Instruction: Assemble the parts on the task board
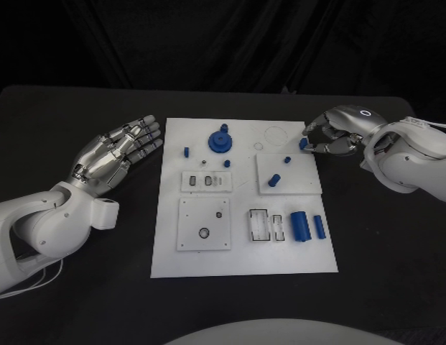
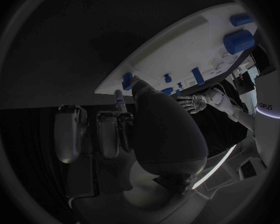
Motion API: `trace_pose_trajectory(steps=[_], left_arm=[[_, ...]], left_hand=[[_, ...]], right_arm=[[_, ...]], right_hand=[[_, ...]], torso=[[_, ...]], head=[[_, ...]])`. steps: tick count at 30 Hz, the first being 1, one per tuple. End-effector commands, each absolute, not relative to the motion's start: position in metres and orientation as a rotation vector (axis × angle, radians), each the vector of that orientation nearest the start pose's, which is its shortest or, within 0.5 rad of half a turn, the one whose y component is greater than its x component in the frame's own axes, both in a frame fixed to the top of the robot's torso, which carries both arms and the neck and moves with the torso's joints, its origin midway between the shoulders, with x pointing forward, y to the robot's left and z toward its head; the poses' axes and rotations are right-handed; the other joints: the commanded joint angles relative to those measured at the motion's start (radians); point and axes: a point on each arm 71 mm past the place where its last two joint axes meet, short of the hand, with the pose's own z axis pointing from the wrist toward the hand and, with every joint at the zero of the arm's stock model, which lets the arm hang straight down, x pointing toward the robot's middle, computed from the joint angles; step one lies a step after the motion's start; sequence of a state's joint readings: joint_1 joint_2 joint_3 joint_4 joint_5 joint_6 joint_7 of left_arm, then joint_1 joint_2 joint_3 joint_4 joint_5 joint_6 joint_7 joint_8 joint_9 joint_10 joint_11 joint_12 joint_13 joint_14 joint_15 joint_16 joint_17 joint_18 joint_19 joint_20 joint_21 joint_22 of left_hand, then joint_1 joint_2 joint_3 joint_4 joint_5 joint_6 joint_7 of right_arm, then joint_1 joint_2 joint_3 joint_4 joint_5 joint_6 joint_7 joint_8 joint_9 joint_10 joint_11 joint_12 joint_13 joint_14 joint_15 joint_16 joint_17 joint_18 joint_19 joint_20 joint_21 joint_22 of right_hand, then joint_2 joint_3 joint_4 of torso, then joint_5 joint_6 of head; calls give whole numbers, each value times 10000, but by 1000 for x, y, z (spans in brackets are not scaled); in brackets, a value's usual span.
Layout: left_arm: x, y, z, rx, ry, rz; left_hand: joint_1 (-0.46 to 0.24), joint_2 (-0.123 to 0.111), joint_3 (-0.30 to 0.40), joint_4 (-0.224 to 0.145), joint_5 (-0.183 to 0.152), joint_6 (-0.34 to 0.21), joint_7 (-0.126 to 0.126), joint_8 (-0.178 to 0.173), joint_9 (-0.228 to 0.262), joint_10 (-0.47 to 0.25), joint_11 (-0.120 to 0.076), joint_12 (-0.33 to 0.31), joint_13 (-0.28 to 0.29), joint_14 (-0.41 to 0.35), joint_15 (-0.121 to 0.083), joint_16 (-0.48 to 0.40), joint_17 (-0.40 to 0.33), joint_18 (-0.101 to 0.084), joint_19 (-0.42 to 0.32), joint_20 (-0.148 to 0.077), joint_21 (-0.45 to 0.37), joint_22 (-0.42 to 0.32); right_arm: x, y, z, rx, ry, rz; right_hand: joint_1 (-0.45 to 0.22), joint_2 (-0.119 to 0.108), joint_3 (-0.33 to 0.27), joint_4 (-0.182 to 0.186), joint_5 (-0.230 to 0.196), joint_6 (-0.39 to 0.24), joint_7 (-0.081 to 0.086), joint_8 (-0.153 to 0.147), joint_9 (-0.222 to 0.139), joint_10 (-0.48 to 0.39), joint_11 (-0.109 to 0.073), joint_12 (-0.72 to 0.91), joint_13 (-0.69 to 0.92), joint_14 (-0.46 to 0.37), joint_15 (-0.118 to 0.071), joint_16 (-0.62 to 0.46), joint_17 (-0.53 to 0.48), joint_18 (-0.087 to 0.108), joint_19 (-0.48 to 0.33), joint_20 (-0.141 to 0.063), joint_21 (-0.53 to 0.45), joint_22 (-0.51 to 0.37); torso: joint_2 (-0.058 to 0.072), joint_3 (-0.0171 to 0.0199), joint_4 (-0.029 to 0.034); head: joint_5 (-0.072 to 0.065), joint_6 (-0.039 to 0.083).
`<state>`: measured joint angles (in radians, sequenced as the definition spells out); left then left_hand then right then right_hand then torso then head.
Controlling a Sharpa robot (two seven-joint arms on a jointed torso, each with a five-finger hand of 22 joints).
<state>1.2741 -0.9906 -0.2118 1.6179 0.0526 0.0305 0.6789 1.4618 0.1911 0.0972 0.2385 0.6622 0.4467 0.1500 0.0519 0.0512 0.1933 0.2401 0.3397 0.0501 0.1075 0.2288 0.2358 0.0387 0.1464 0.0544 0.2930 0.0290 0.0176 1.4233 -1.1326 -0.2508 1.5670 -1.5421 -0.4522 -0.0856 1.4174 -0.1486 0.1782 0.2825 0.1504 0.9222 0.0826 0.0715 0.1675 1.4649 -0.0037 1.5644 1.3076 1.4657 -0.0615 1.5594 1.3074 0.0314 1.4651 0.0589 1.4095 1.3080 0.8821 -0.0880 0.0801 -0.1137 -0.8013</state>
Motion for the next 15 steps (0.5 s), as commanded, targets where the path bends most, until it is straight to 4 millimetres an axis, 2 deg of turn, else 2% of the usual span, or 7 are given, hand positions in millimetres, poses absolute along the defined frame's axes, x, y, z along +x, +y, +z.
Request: trace_pose_trajectory(steps=[1, 15], left_arm=[[448, 245, -168, -9095, 11840, -20181], [450, 246, -169, -9134, 11926, -20157]], left_hand=[[-41, -71, 67, 13, 11, 6, 98, 49, 9, 26, 84, 58, 9, -8, 75, 36, 14, -138, 19, 29, -40, -1], [-52, -76, 92, 12, 5, 7, 114, 49, 9, 26, 102, 59, 9, -10, 89, 41, 13, -155, 13, 29, -44, -4]], right_arm=[[472, -335, -142, -1616, 15196, 3184], [474, -331, -146, -1643, 15193, 3239]], right_hand=[[92, -17, -41, -21, -46, -79, 30, -35, -15, 882, 41, -52, 2488, 933, 59, -86, 2400, 137, -30, -18, -105, 1988], [360, -23, -4, -92, 21, 40, 28, 32, 3, 849, 44, -75, 2462, 875, 66, -191, 2287, 169, -101, -4, -259, 1943]], torso=[[-2, 2, -4], [-1, -3, 4]], head=[[13, -19], [1, -53]])
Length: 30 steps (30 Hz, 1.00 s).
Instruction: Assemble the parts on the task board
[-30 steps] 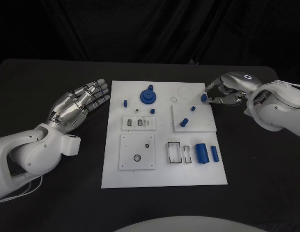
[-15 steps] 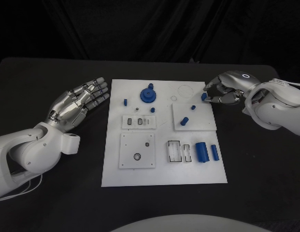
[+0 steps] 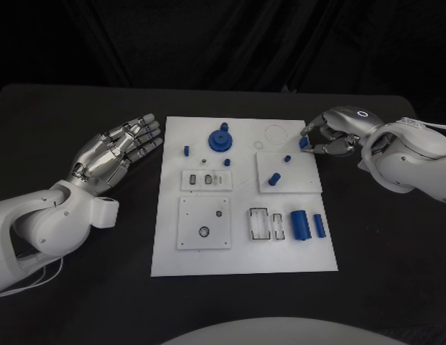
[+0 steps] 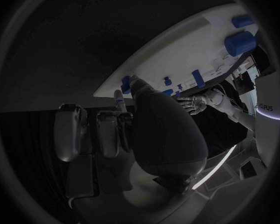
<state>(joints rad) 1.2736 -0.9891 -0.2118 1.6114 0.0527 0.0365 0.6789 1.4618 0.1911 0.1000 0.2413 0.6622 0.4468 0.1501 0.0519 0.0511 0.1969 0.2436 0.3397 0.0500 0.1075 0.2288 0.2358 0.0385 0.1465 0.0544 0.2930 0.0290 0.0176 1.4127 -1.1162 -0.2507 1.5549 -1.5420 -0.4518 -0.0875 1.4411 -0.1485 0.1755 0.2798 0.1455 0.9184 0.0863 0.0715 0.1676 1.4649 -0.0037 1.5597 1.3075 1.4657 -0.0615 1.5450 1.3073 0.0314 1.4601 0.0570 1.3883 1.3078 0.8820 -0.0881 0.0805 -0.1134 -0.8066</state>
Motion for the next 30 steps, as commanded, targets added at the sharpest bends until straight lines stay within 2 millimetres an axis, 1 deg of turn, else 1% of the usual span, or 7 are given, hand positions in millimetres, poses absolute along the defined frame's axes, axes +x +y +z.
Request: trace_pose_trajectory(steps=[1, 10, 12, 17, 22, 25, 30], left_arm=[[450, 247, -169, -9135, 11928, -20156], [450, 246, -170, -9160, 11985, -20187], [450, 246, -170, -9164, 11992, -20189], [450, 246, -170, -9175, 12018, -20190], [450, 246, -171, -9185, 12040, -20188], [450, 246, -171, -9190, 12052, -20188], [449, 245, -171, -9198, 12071, -20207]], left_hand=[[-52, -77, 64, -16, 5, 6, 114, 49, 9, -9, 66, 59, 9, -10, 89, 41, 16, -156, 13, 29, -44, -4], [-61, -79, 84, -17, 3, 23, 130, 53, 12, 4, 79, 80, 12, -9, 99, 51, 16, -169, 14, 29, -45, -4], [-73, -85, 108, -18, 0, 31, 144, 56, 13, 18, 100, 97, 15, -12, 112, 55, 16, -185, 13, 29, -47, -5], [-73, -85, 108, -18, 0, 31, 144, 56, 13, 18, 100, 97, 15, -12, 112, 55, 16, -185, 13, 29, -47, -5], [-73, -85, 108, -18, 0, 31, 144, 56, 13, 18, 100, 97, 15, -12, 112, 55, 16, -185, 13, 29, -47, -5], [-73, -85, 108, -18, 0, 31, 144, 56, 13, 18, 100, 97, 15, -12, 112, 55, 16, -185, 13, 29, -47, -5], [-81, -90, 125, -19, -1, 33, 155, 57, 14, 25, 112, 104, 16, -12, 120, 60, 16, -196, 7, 28, -50, -7]], right_arm=[[474, -330, -146, -1646, 15185, 3246], [475, -330, -147, -1606, 15138, 3237], [475, -329, -147, -1593, 15124, 3233], [475, -329, -147, -1557, 15073, 3230], [475, -329, -146, -1515, 14952, 3240], [475, -329, -146, -1473, 14807, 3262], [476, -328, -145, -1400, 14652, 3257]], right_hand=[[139, -23, 25, -65, 87, 113, -10, 50, 12, 847, 43, -30, 2462, 877, 65, -44, 2291, 171, -54, 14, -57, 1942], [191, -18, 24, -61, 132, 254, -11, 119, 62, 856, 38, -24, 2470, 870, 60, -60, 2275, 175, -58, 10, -85, 1937], [208, -15, 19, -55, 138, 349, 0, 167, 98, 851, 43, -28, 2466, 860, 61, -81, 2252, 179, -67, 9, -112, 1930], [258, 37, 25, -43, 155, 601, 1, 300, 219, 859, 46, -23, 2473, 845, 62, -116, 2218, 189, -80, 8, -168, 1918], [261, 116, 22, -17, 212, 886, 2, 456, 377, 859, 45, -24, 2474, 835, 60, -141, 2194, 194, -83, 5, -210, 1913], [325, 263, 87, -31, 355, 1053, -18, 547, 485, 862, 30, -22, 2477, 834, 49, -149, 2188, 196, -77, -3, -225, 1915], [430, 414, 166, -85, 498, 1158, -26, 605, 586, 884, 18, -8, 2495, 843, 35, -137, 2203, 193, -60, -16, -222, 1924]], torso=[[1, 0, -5], [3, 7, -4], [1, 5, -13], [1, 1, -10], [0, 1, -6], [1, -1, -5], [1, -5, 3]], head=[[-1, -3], [11, -35], [22, -38], [31, -46], [38, -49], [39, -48], [23, -44]])
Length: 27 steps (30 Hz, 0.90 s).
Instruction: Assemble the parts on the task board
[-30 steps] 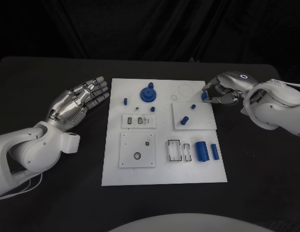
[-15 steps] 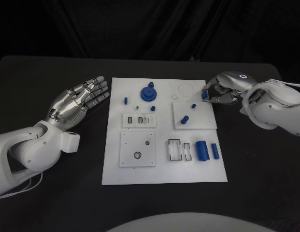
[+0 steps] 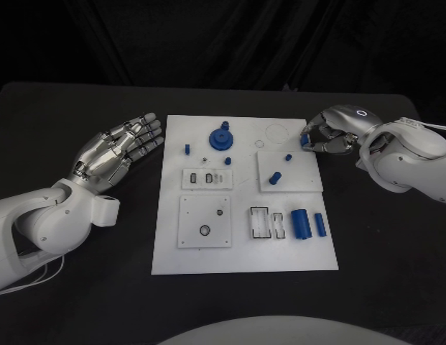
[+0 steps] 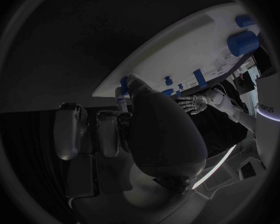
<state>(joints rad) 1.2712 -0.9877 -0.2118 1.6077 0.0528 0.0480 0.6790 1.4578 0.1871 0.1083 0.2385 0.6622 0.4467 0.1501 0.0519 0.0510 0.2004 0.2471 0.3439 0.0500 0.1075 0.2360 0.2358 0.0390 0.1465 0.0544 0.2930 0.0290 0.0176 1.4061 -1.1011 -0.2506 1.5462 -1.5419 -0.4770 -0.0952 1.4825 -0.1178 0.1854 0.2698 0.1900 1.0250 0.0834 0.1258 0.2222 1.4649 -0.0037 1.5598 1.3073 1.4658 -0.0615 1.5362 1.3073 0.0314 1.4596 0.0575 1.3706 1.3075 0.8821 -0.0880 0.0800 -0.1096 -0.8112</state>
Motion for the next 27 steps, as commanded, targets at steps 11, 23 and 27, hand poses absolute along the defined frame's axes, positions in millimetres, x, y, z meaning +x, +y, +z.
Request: trace_pose_trajectory(steps=[11, 23, 27], left_arm=[[449, 246, -172, -9248, 12130, -20193], [449, 245, -173, -9293, 12214, -20136], [449, 244, -173, -9298, 12257, -20150]], left_hand=[[-47, -53, 55, 8, -2, 26, 163, 56, 13, -12, 86, 59, 16, -17, 54, 58, 10, -205, -2, 28, -55, -10], [-55, -58, 72, 7, -5, 18, 173, 55, 12, -13, 96, 59, 15, -24, 61, 55, 8, -216, -8, 28, -60, -13], [-55, -58, 72, 7, -5, 18, 173, 55, 12, -13, 96, 59, 15, -24, 61, 55, 8, -216, -8, 28, -60, -13]], right_arm=[[472, -322, -138, -1322, 13897, 3628], [443, -275, -118, -1051, 13698, 5673], [433, -248, -114, -1168, 13741, 6624]], right_hand=[[127, 293, 149, -95, 720, 392, -44, 222, 331, 1006, -20, 74, 2593, 885, -7, 13, 2274, 156, 62, -62, 87, 1994], [102, 216, 145, -116, 1283, 494, -28, 253, 510, 1059, 45, 110, 2635, 951, 29, 134, 2405, 111, 186, -50, 255, 2063], [104, 204, 153, -131, 1403, 500, -24, 250, 541, 1059, 52, 110, 2635, 967, 36, 165, 2440, 104, 207, -45, 284, 2074]], torso=[[-5, 1, -13], [-9, 4, -22], [-8, -7, -5]], head=[[59, 18], [109, -1], [139, 18]])
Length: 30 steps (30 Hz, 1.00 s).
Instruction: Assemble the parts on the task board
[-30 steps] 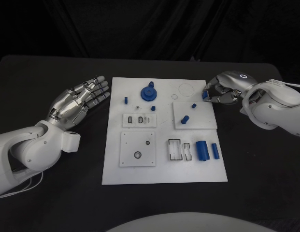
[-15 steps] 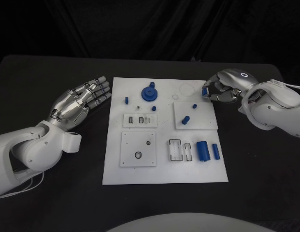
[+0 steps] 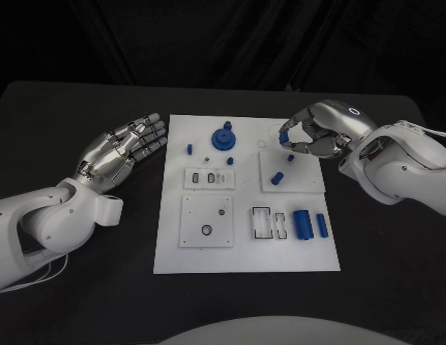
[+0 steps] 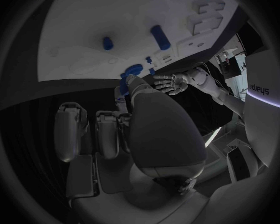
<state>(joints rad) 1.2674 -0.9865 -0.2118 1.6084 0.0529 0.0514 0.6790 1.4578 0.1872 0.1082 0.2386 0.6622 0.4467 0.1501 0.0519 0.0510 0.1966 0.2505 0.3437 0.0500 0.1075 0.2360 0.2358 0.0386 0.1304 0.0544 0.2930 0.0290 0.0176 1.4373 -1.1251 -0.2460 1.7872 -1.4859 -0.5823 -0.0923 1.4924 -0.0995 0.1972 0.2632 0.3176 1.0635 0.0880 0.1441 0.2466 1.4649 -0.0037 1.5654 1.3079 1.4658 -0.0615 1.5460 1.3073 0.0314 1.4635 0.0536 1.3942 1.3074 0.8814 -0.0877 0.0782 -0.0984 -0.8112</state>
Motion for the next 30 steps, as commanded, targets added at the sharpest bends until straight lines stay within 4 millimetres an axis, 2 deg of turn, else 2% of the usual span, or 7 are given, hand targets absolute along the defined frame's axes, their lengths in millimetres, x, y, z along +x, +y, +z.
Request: trace_pose_trajectory(steps=[1, 8, 13, 15, 21, 27, 30], left_arm=[[449, 243, -173, -9299, 12263, -20152], [449, 242, -174, -9322, 12331, -20146], [449, 240, -174, -9358, 12347, -20187], [449, 239, -174, -9376, 12356, -20189], [449, 238, -174, -9432, 12362, -20214], [449, 238, -174, -9439, 12368, -20241], [449, 237, -174, -9440, 12379, -20259]], left_hand=[[-56, -58, 73, 7, -5, 18, 173, 55, 12, 25, 61, 61, 15, -24, 62, 55, 12, -55, -8, 28, -59, -13], [-56, -58, 73, 7, -5, 18, 173, 55, 12, 25, 61, 61, 15, -24, 62, 55, 12, -55, -8, 28, -59, -13], [-56, -58, 73, 7, -5, 18, 173, 55, 12, 25, 61, 61, 15, -24, 62, 55, 12, -55, -8, 28, -59, -13], [-56, -58, 73, 7, -5, 18, 173, 55, 12, 25, 61, 61, 15, -24, 62, 55, 12, -55, -8, 28, -59, -13], [-68, -67, 90, 7, -8, 37, 182, 58, 15, 33, 68, 77, 17, -22, 69, 73, 14, -66, -5, 27, -59, -12], [-68, -67, 90, 7, -8, 37, 182, 58, 15, 33, 68, 77, 17, -22, 69, 73, 14, -66, -5, 27, -59, -12], [-68, -67, 90, 7, -8, 37, 182, 58, 15, 33, 68, 77, 17, -22, 69, 73, 14, -66, -5, 27, -59, -12]], right_arm=[[432, -241, -113, -1225, 13760, 6812], [430, -200, -118, -1594, 13945, 7724], [433, -177, -128, -1964, 14036, 7745], [435, -169, -134, -2062, 14104, 7647], [438, -156, -148, -2297, 14271, 7293], [439, -150, -156, -2348, 14438, 7148], [439, -148, -160, -2429, 14480, 7026]], right_hand=[[9, 17, 40, -73, 176, 118, -70, 65, 308, 1059, 63, 54, 2629, 970, 39, 73, 2445, 101, 177, -3, 62, 2080], [-15, -34, 27, -99, 292, 154, -40, 73, 359, 1059, 132, 54, 2629, 995, 81, 126, 2502, 92, 201, 19, 93, 2092], [-33, -68, 32, -141, 492, 177, -4, 69, 405, 1059, 179, 54, 2629, 997, 127, 130, 2507, 106, 176, 55, 32, 2073], [-35, -66, 36, -147, 517, 179, -1, 68, 411, 1059, 181, 54, 2629, 987, 131, 106, 2481, 124, 140, 60, -39, 2050], [-65, -101, 36, -180, 621, 150, 19, 40, 434, 1059, 200, 54, 2629, 980, 147, 91, 2465, 142, 108, 79, -110, 2027], [-145, -151, 20, -186, 719, 91, 41, -12, 445, 1059, 220, 54, 2629, 980, 166, 92, 2466, 149, 97, 99, -138, 2018], [-153, -157, 21, -192, 744, 82, 44, -20, 448, 1059, 223, 54, 2629, 982, 169, 96, 2471, 146, 103, 102, -127, 2022]], torso=[[2, -11, 16], [-5, -12, -11], [0, -29, 28], [3, -18, 16], [-25, -22, -36], [-19, -23, -6], [-4, -11, -6]], head=[[41, 19], [151, 5], [229, 67], [278, 49], [323, -49], [281, -83], [246, -98]])
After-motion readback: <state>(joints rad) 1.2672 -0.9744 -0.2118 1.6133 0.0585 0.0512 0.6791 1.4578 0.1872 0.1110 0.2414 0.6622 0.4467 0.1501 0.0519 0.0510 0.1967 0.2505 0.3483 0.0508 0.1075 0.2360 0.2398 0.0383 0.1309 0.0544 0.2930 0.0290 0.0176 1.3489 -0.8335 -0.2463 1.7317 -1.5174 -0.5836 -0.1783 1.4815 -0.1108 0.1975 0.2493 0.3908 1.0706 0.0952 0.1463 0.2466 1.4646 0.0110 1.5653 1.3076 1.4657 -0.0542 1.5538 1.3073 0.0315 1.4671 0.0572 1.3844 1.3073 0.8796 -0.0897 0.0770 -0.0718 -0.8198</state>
